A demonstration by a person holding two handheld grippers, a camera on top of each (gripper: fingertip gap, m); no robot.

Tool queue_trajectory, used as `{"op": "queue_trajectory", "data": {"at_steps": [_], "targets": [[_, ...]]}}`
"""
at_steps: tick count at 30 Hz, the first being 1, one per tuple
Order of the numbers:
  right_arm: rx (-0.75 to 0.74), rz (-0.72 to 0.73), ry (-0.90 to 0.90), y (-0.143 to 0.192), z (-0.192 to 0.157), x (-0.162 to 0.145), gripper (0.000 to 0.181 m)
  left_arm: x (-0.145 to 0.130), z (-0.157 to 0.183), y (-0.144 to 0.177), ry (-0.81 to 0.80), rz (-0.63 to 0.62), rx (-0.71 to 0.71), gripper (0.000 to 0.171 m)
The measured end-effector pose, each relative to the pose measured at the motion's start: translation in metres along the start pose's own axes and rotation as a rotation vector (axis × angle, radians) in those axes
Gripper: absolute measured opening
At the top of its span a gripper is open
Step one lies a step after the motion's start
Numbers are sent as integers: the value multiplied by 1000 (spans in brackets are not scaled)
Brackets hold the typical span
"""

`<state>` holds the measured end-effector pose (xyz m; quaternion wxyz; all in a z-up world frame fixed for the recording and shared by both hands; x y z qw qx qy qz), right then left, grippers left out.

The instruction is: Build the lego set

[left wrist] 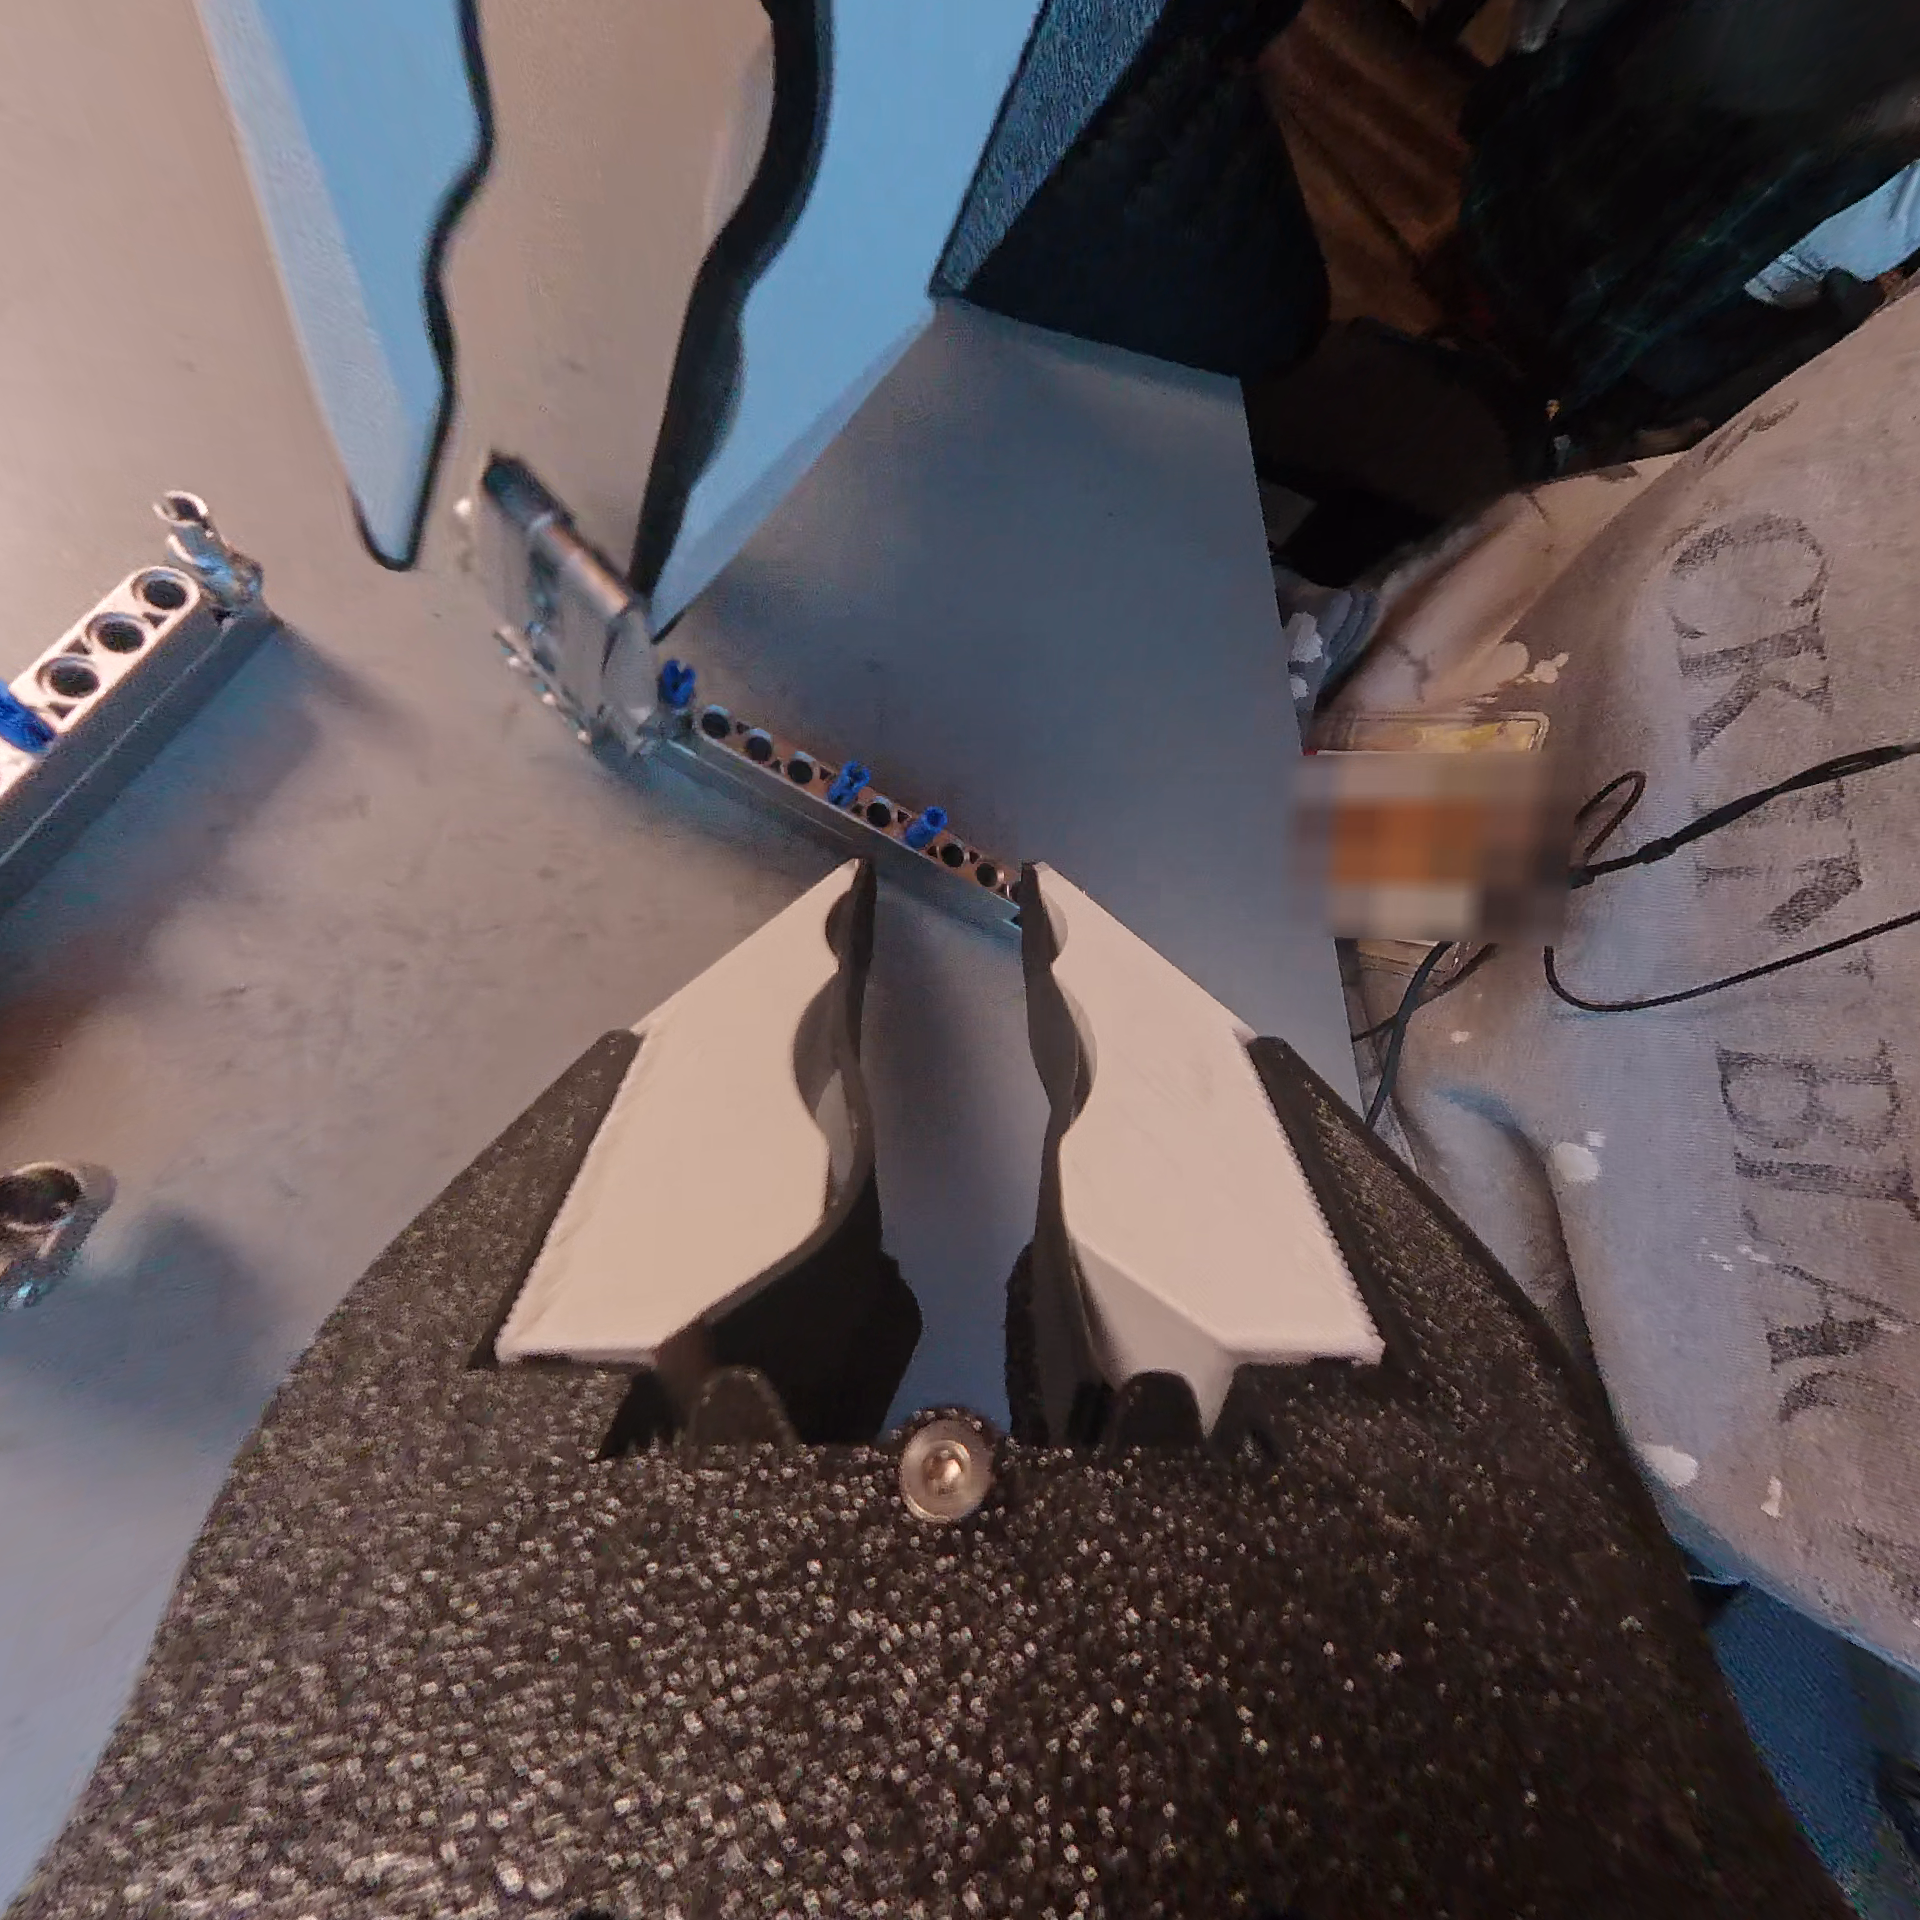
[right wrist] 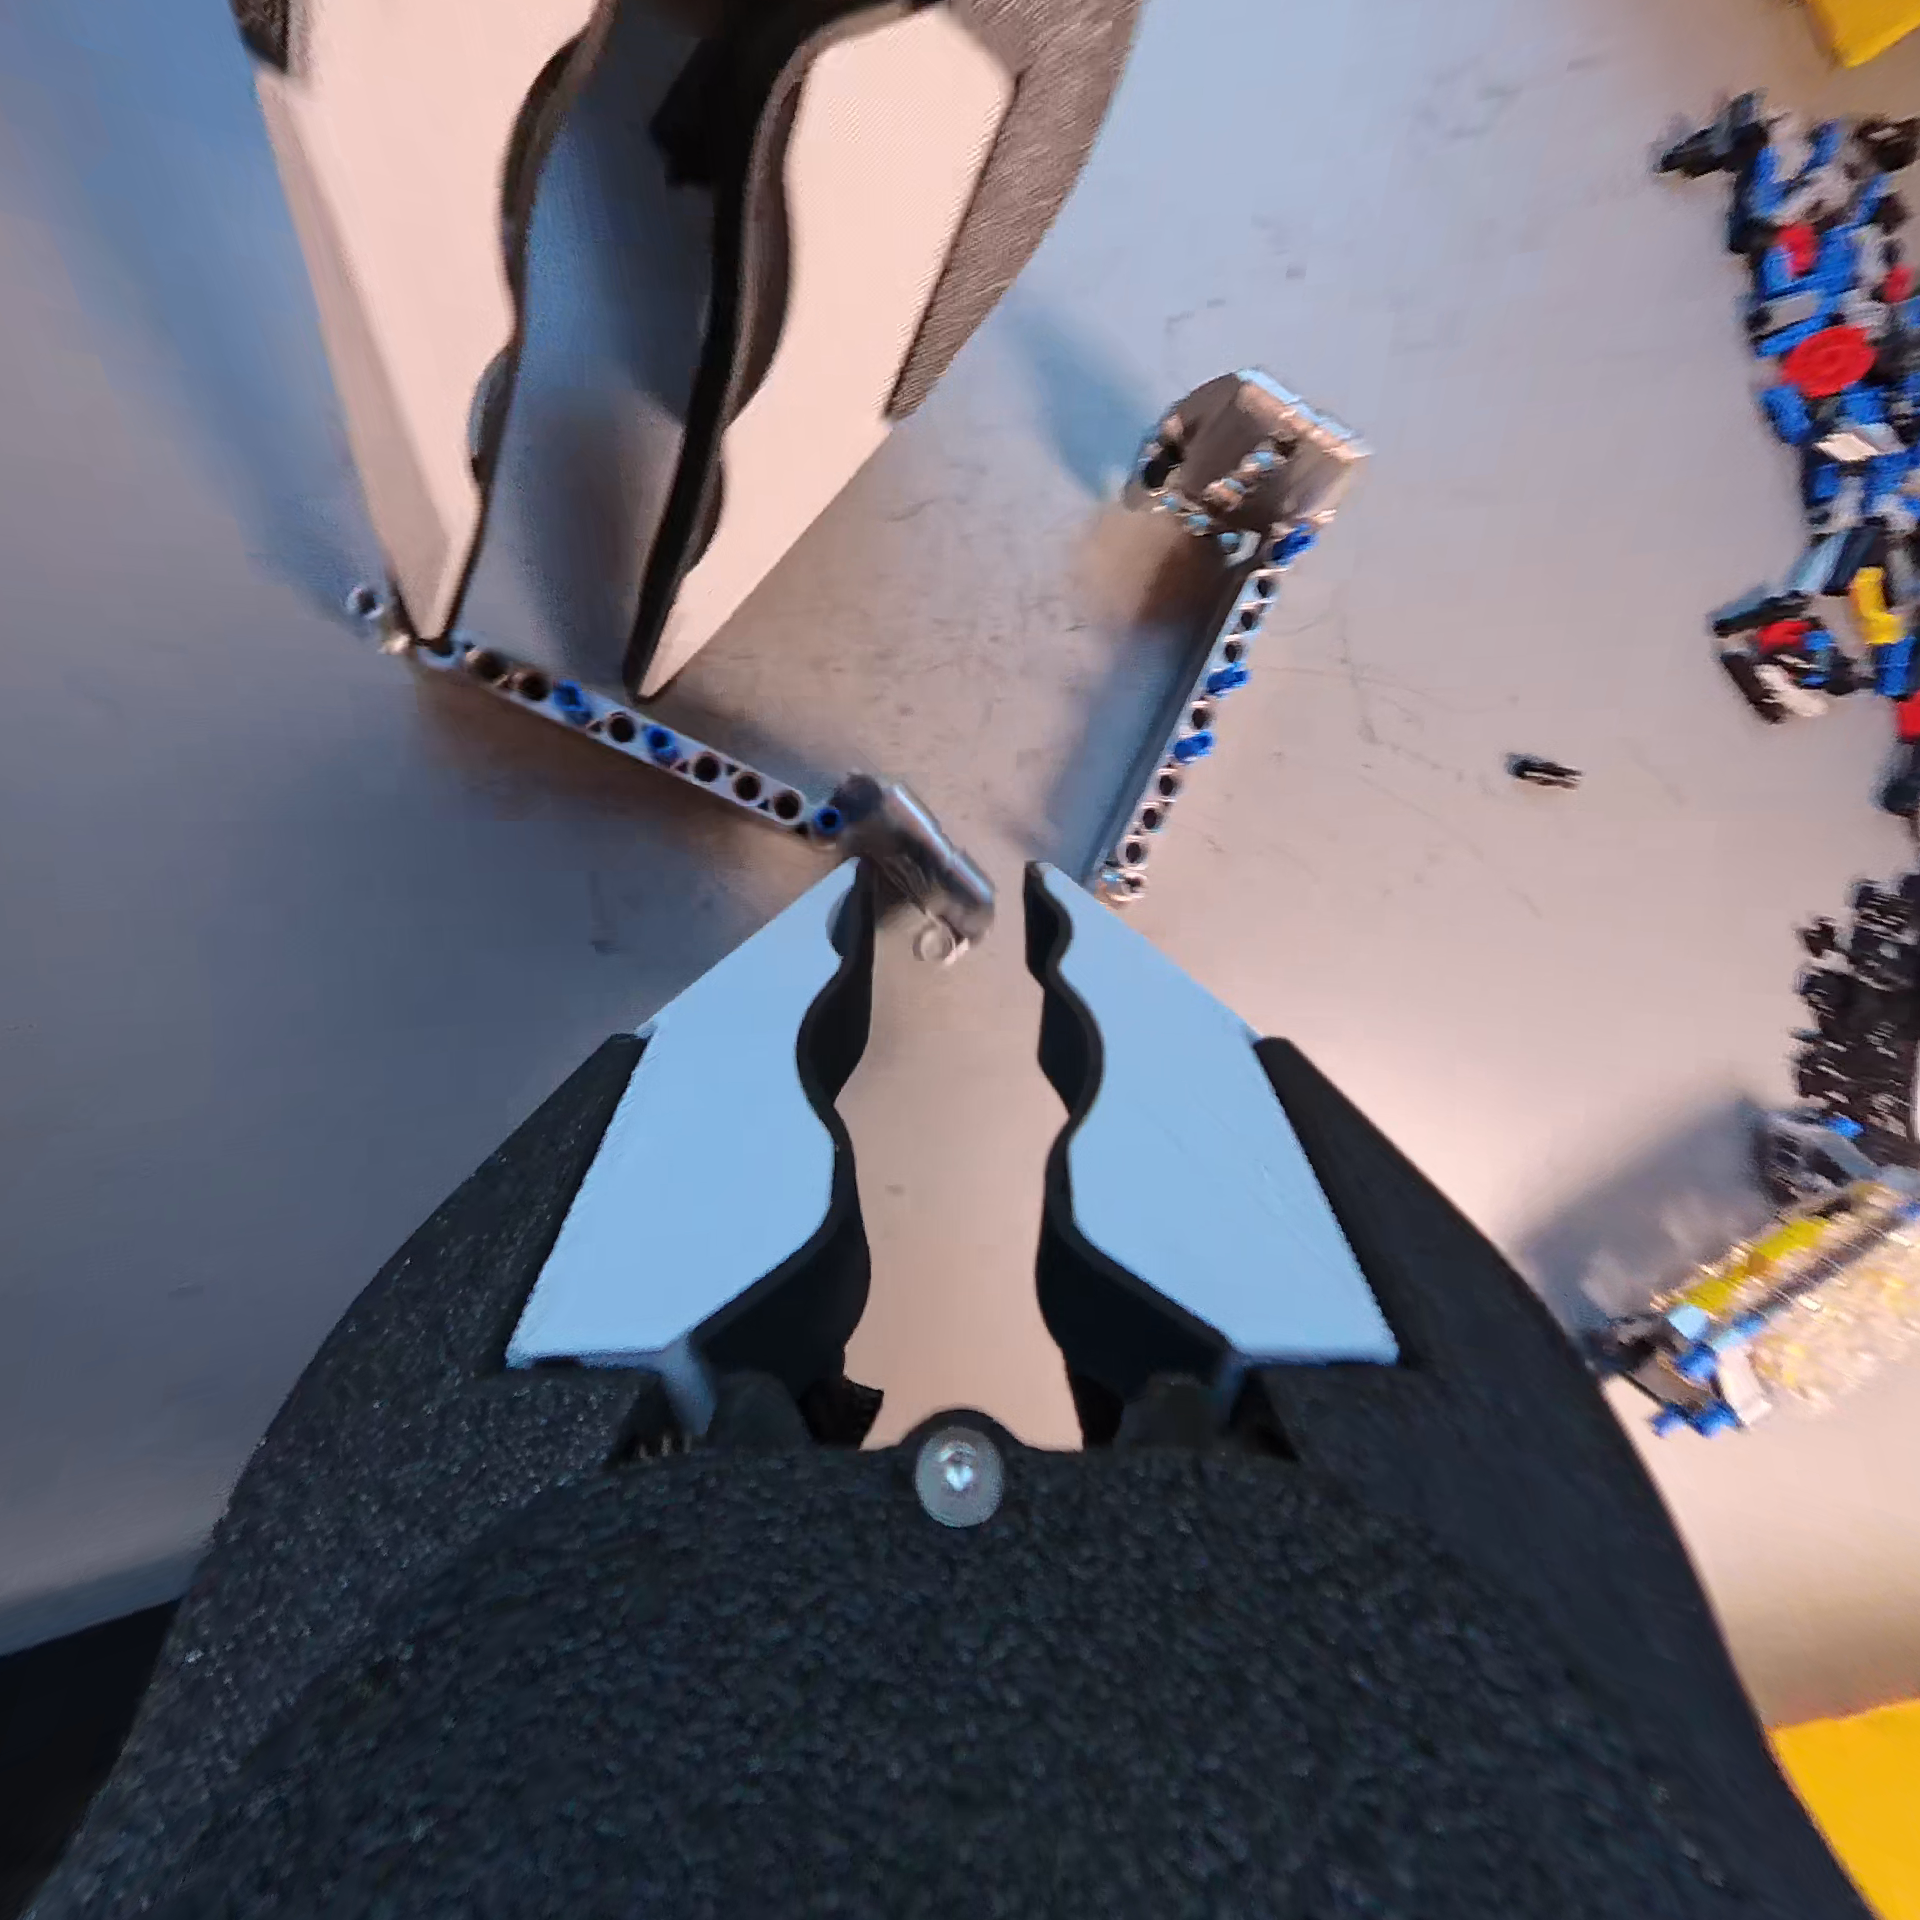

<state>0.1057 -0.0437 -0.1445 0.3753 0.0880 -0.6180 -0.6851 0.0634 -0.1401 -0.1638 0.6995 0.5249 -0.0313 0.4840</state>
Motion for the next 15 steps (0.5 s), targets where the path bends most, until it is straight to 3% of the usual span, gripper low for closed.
{"op": "queue_trajectory", "data": {"at_steps": [3, 6, 10, 12, 15], "targets": [[-75, 58, -63, 19, 6, -2, 33, 2, 3, 2, -13, 16, -11, 28], [-52, 142, -184, 34, -6, -4, 32, 2, -6, 13, 2, 43, 47, 28], [80, 204, -407, 27, -45, 7, 32, 1, -23, 22, 64, 70, 134, 26], [134, 230, -561, 20, -63, 22, 47, 0, -27, 23, 86, 74, 154, 25], [20, 162, -619, 2, -71, 25, 55, -2, -27, 22, 78, 49, 165, 25]]}}
Point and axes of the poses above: each gripper's, where its closed fingertips meet, y back along the fingers, x out of its top, z = x × y across the jaws, the point moved 5 cm from there along y, back along the fingers, and after that the axes turned 10 degrees about -z, right-handed, at the moved point
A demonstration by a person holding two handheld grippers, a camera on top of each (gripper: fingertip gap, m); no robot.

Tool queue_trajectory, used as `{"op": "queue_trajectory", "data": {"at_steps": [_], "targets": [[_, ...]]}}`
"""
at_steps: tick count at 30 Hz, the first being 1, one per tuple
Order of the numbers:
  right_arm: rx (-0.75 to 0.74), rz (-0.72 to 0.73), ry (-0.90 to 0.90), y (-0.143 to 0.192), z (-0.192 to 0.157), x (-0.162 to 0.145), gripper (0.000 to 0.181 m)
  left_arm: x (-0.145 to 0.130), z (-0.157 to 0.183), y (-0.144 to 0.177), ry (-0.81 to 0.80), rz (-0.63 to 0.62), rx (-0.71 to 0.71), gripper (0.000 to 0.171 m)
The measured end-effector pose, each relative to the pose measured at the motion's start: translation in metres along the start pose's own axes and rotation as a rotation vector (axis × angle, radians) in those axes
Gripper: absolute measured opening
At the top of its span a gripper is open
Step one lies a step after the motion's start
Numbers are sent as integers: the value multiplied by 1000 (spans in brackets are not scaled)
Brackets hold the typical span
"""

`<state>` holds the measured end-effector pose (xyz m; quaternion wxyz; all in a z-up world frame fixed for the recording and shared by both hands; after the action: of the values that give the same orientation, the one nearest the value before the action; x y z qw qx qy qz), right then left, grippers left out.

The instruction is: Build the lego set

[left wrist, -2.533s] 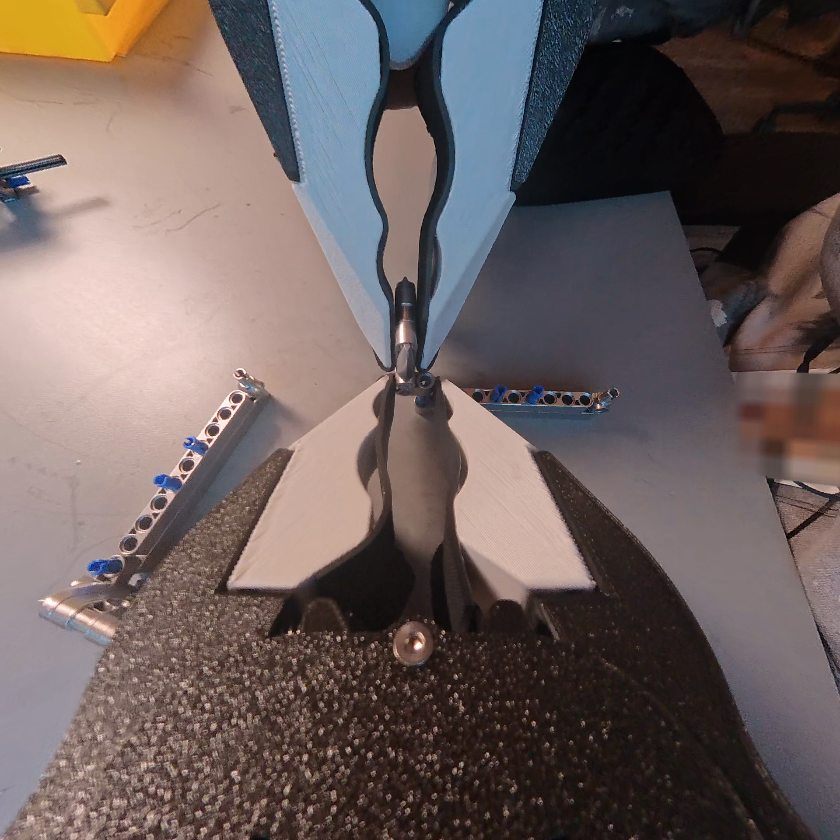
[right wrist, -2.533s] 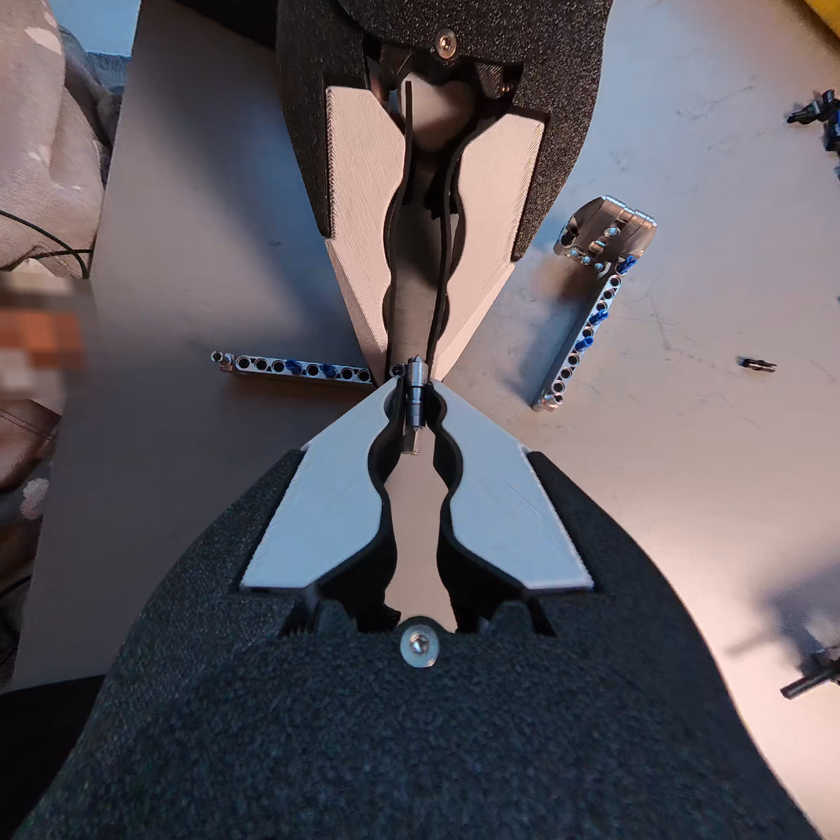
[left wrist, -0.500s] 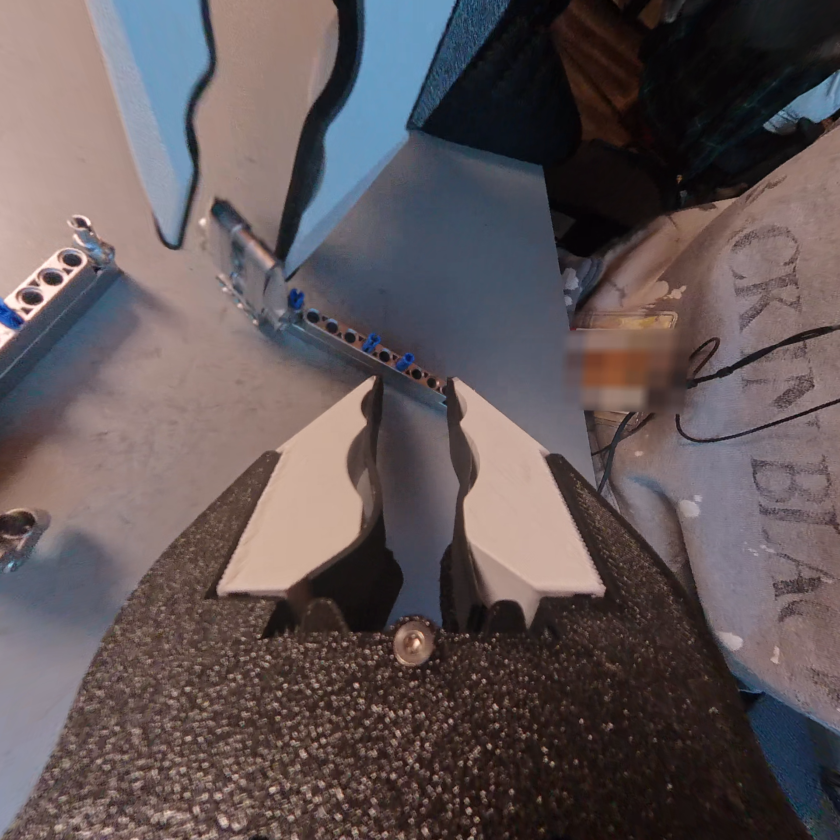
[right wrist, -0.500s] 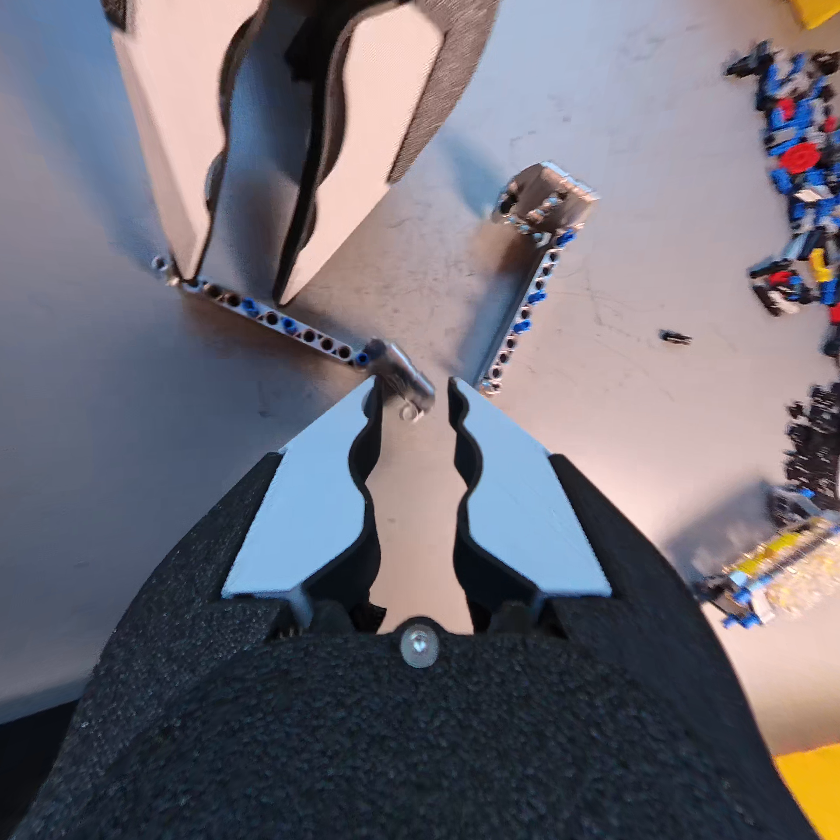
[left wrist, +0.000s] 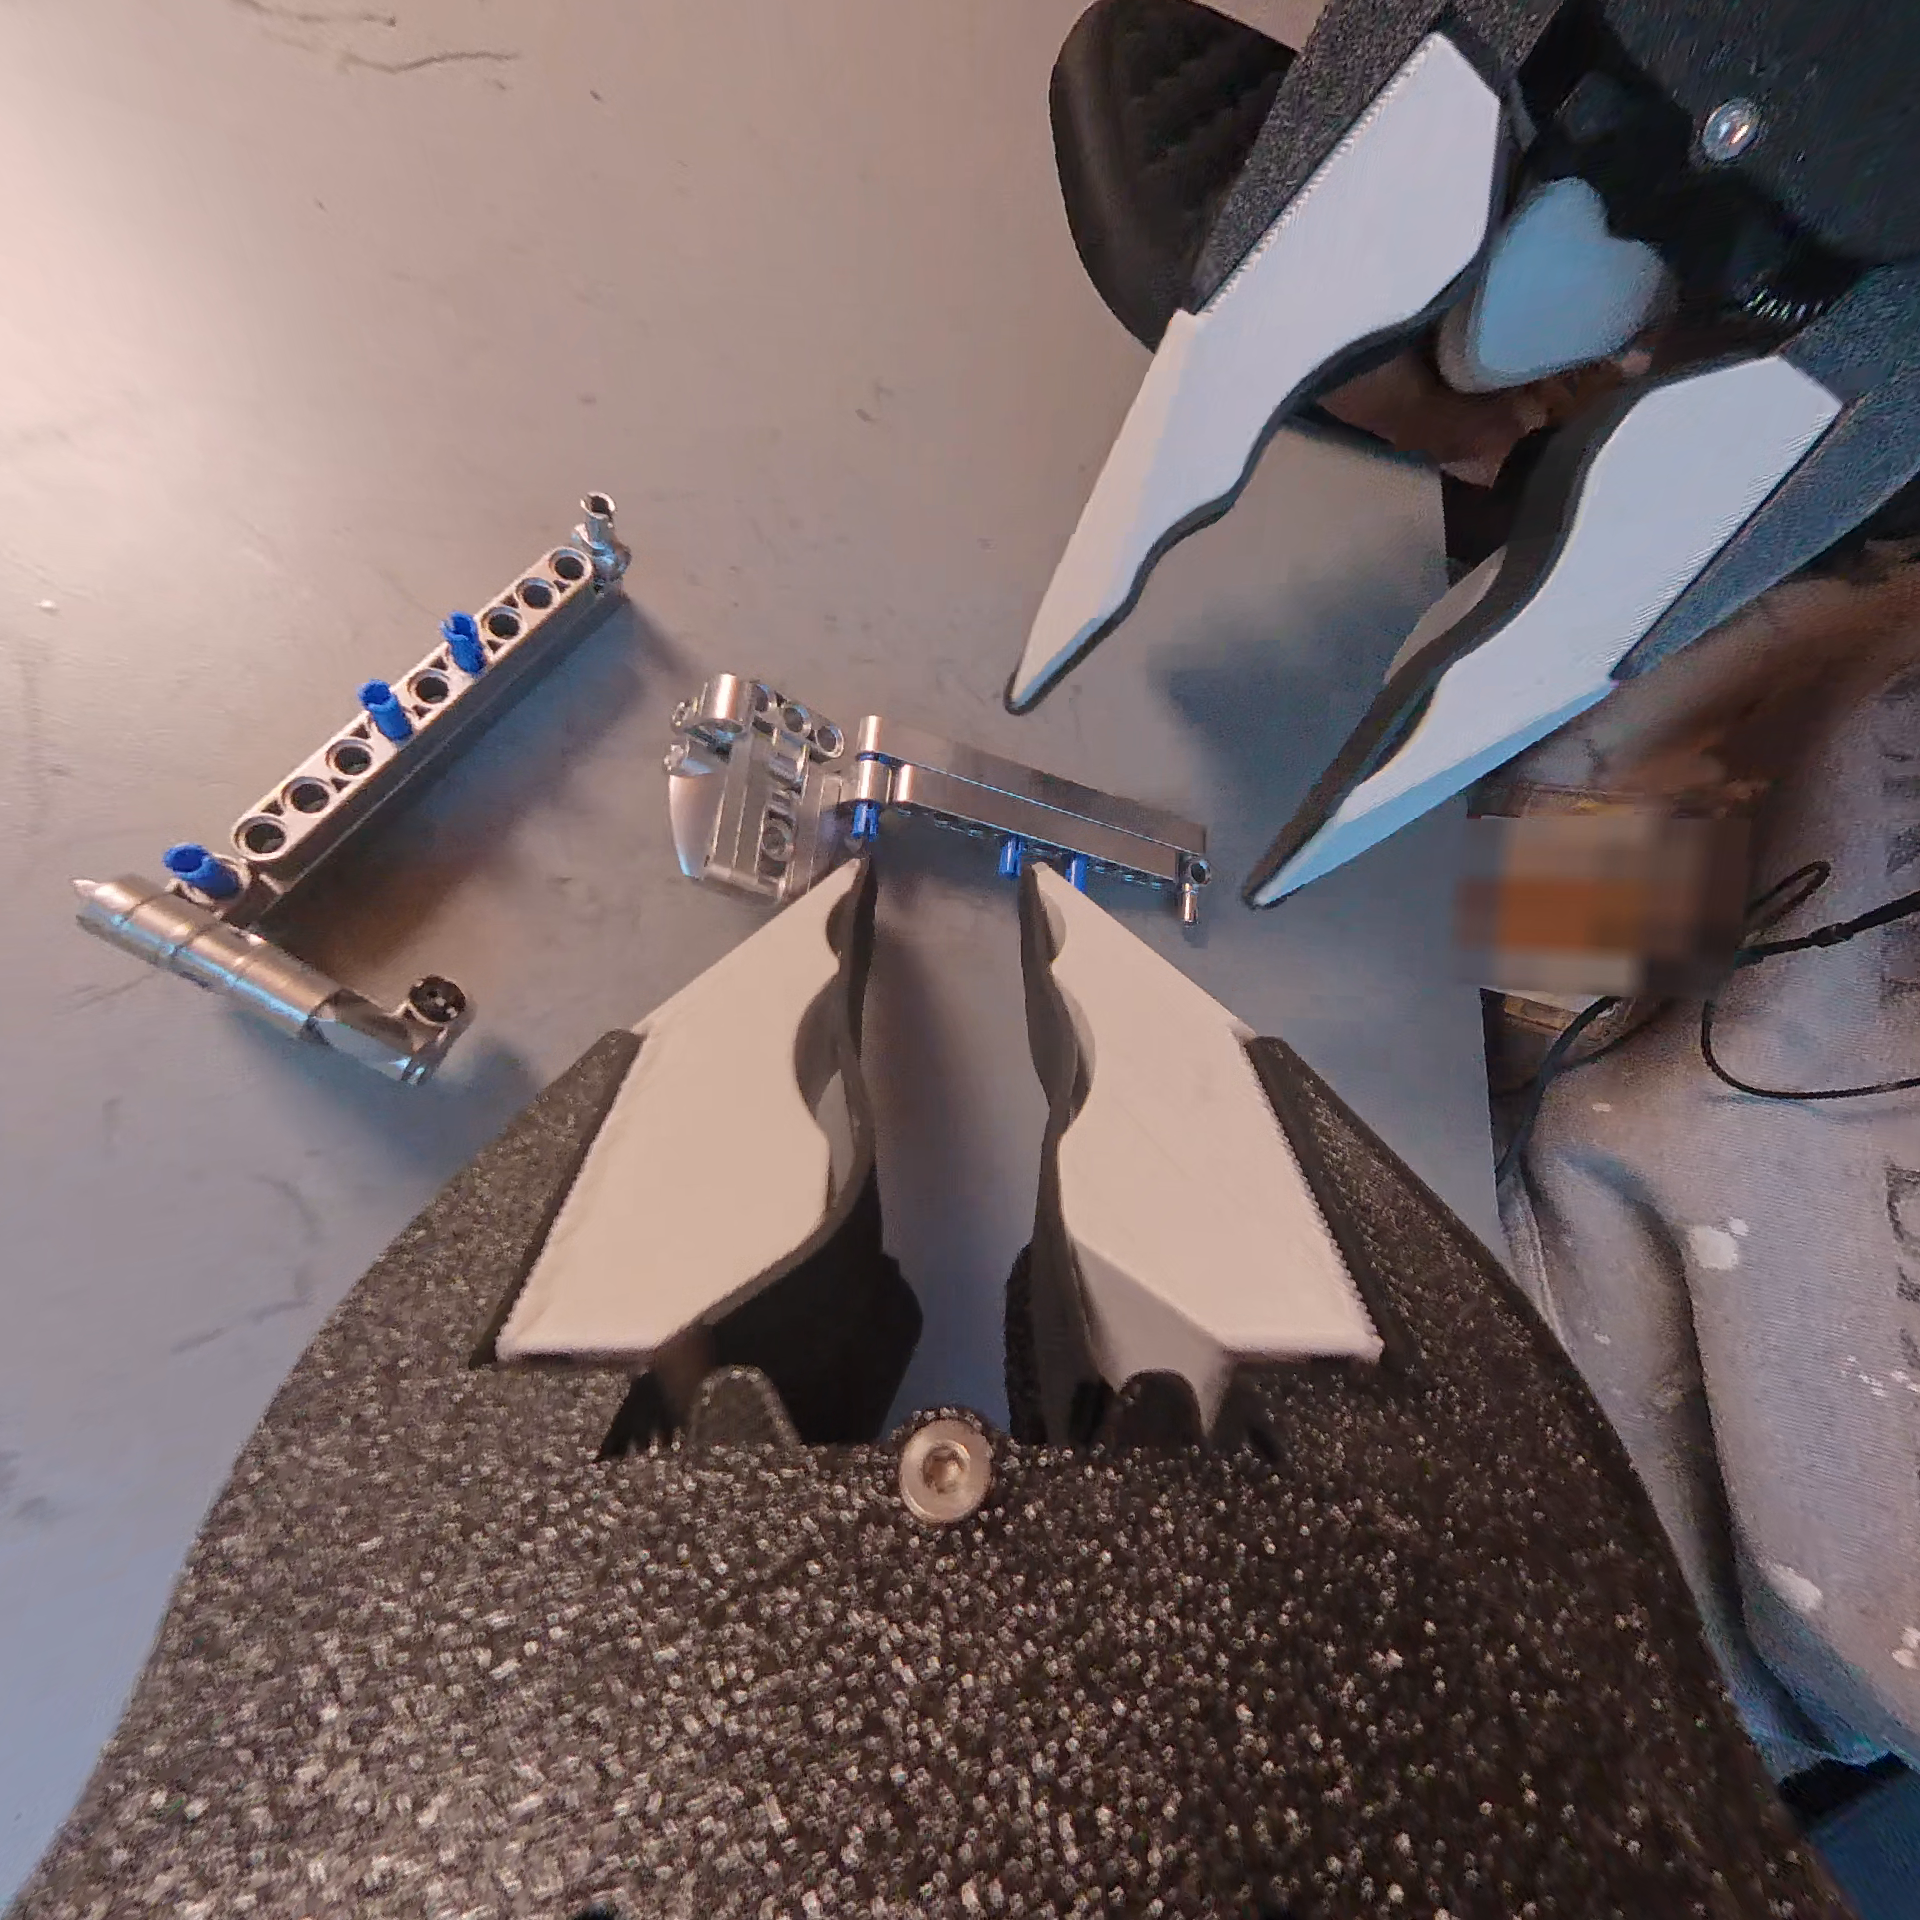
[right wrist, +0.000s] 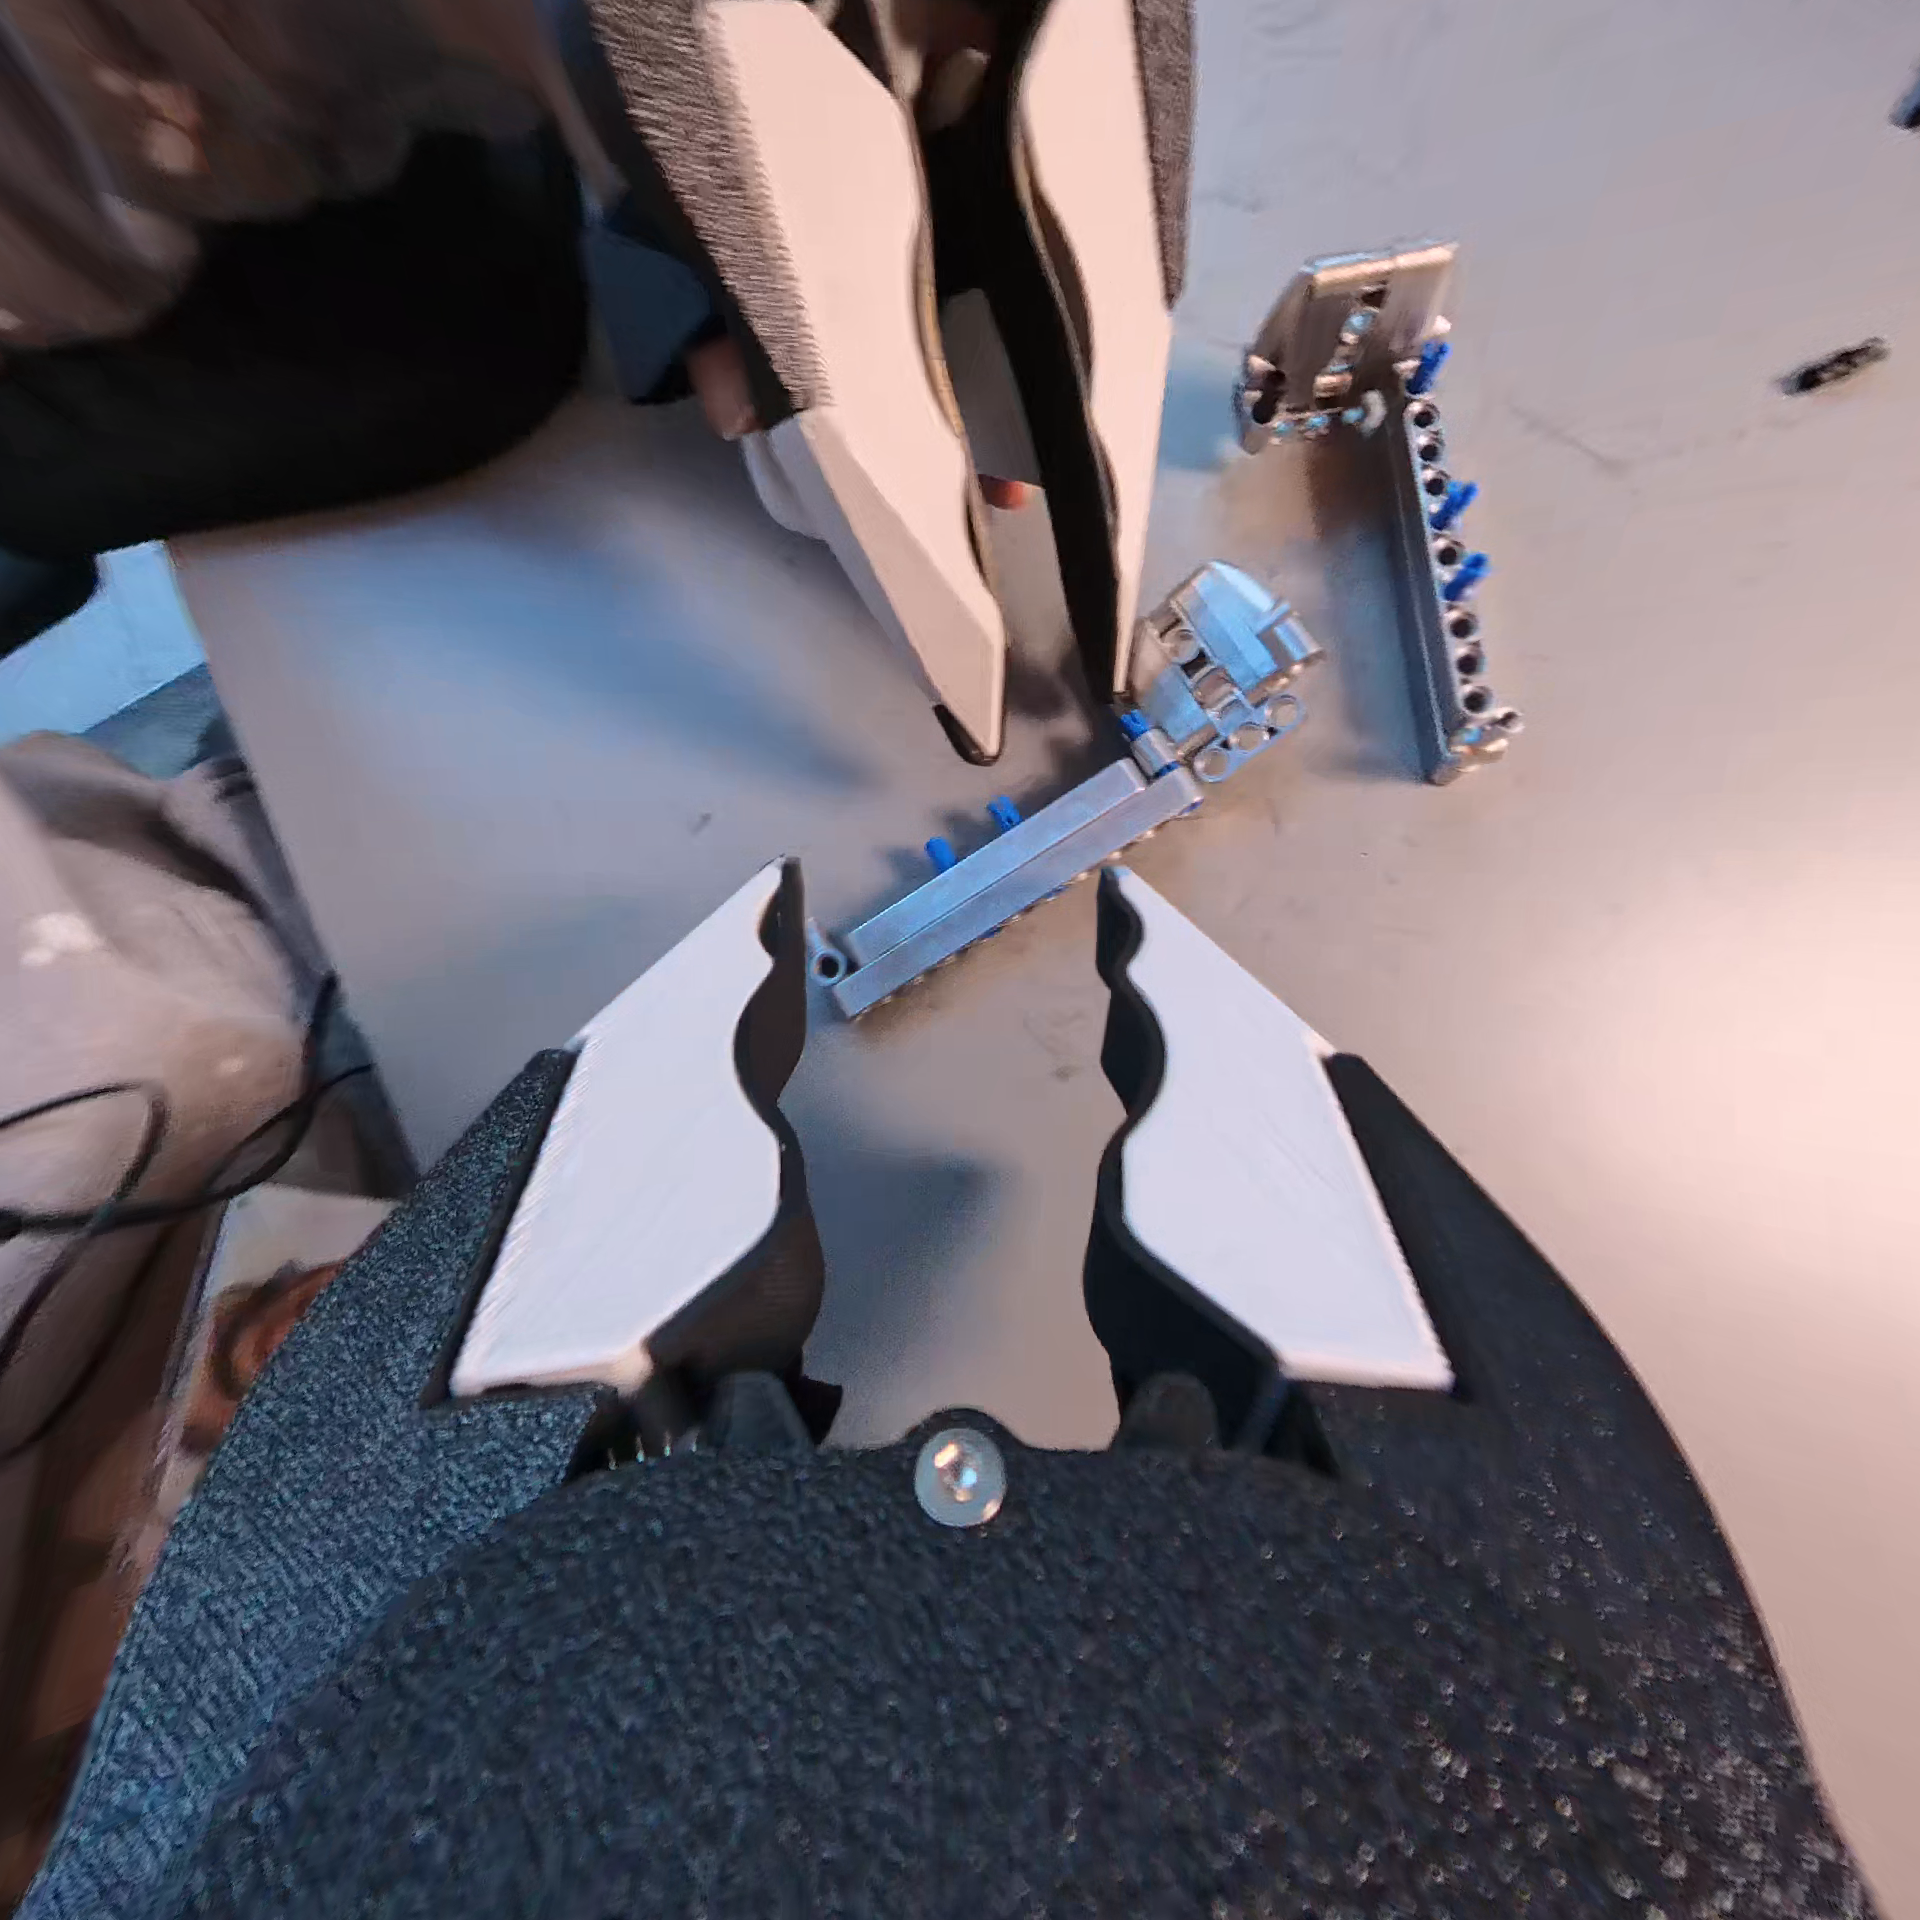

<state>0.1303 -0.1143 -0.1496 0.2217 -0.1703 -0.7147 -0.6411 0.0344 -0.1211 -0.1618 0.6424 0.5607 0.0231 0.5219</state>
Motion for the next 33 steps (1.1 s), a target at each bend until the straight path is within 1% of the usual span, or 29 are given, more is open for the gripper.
{"op": "queue_trajectory", "data": {"at_steps": [3, 5, 6, 8, 9, 10, 11, 13, 15, 17, 21, 24, 26, 28, 30, 31, 33], "targets": [[-12, 48, -162, -8, 16, 6, 57, 0, -1, 4, -18, 1, 36, 24], [-69, 48, -175, -11, 22, 12, 56, 1, -4, 10, -21, 16, 70, 23], [-106, 12, -150, -16, 23, 11, 53, 2, -7, 13, -22, 26, 94, 22], [-147, -69, -71, -25, 23, 5, 40, 1, -13, 20, -16, 44, 139, 20], [-166, -75, -32, -24, 25, 5, 31, 0, -16, 23, -10, 50, 149, 20], [-143, -83, 14, -23, 25, 4, 24, -2, -18, 25, -6, 55, 148, 20], [-128, -91, 65, -21, 27, 3, 20, -3, -18, 27, -3, 64, 138, 20], [-124, -95, 215, -18, 33, -1, 20, -3, -19, 27, 10, 75, 117, 20], [-90, -102, 364, -14, 35, -5, 15, -5, -16, 24, 12, 57, 84, 24], [-57, -120, 460, -11, 38, -8, 15, -5, -14, 20, 2, 41, 83, 26], [-17, -149, 479, -11, 44, -7, 15, -6, 1, 12, -24, 15, -7, 29], [-23, -144, 490, -10, 43, -4, 32, -7, 5, 10, -59, 4, -19, 31], [1, -101, 477, -9, 36, 2, 39, -7, 7, 10, -77, 6, -22, 37], [18, -80, 479, -12, 30, 5, 40, -6, 7, 7, -105, -2, 12, 42], [20, -96, 497, -19, 28, 5, 38, -5, 7, 2, -131, -6, 47, 42], [27, -88, 501, -21, 28, 6, 35, -4, 6, -1, -134, -9, 70, 40], [56, -66, 492, -23, 28, 10, 26, -3, 4, -6, -148, -21, 123, 30]]}}
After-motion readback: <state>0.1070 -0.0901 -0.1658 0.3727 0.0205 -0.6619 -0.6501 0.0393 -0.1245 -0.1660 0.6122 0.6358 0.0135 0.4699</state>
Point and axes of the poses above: each gripper's, where its closed fingertips meet, y back along the fingers, x out of its top, z = x × y across the jaws, the point moved 5 cm from there along y, back along the fingers, and after that the axes turned 10 degrees about -z, right-handed, at the moved point
